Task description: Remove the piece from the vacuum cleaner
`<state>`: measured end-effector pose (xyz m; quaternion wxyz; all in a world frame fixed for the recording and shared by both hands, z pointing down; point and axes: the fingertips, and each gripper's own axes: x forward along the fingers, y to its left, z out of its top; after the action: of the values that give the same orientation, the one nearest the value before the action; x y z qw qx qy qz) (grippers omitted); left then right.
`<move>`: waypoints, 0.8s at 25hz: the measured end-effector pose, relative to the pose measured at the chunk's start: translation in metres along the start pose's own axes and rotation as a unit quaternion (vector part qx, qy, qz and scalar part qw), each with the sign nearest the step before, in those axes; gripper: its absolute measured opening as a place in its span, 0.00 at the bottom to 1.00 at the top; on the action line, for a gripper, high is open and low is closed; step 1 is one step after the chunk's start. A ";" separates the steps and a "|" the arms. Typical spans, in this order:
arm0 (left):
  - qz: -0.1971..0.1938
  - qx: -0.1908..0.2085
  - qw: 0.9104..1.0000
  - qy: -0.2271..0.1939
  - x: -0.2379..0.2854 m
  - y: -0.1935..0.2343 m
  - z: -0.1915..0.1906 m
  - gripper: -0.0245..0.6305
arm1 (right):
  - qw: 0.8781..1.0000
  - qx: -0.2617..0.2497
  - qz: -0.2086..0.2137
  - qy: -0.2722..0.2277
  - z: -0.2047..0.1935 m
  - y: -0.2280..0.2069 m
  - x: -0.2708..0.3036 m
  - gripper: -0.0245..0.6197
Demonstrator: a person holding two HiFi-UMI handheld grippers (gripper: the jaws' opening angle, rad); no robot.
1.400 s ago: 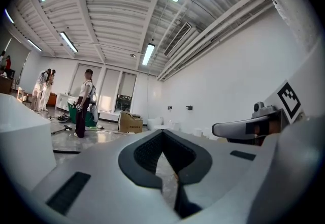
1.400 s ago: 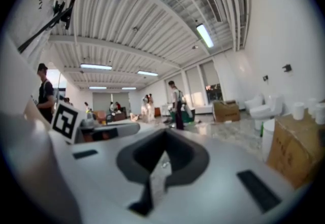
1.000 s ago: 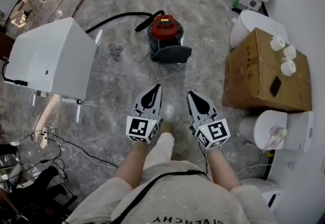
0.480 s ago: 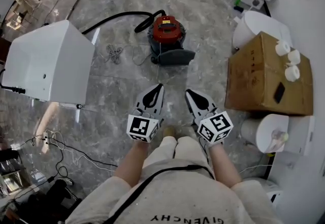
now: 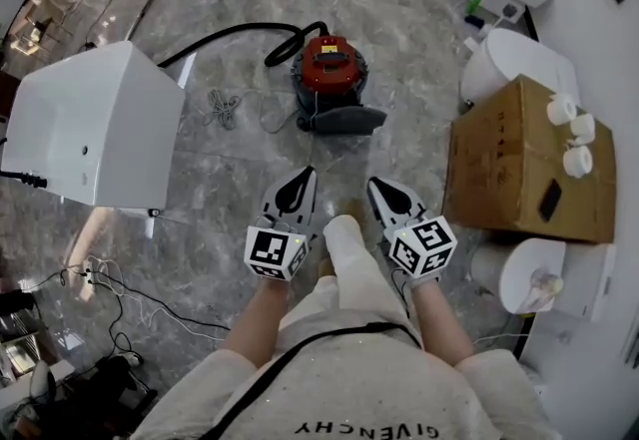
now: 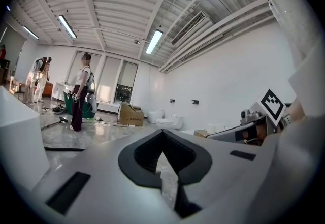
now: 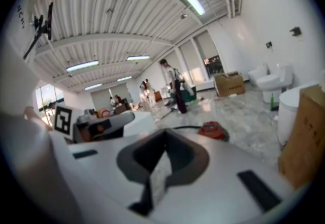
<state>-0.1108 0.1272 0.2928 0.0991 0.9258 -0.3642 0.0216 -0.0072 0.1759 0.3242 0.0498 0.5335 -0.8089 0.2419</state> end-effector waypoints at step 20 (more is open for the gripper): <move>-0.002 -0.014 0.998 0.064 0.136 0.042 -0.027 0.07 | 0.998 -0.058 0.004 0.026 0.038 -0.105 0.092 0.05</move>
<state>-0.0381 0.0113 0.3413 0.1352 0.9219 -0.3553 0.0752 0.0537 0.0486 0.3579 0.1009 0.5200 -0.8222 0.2084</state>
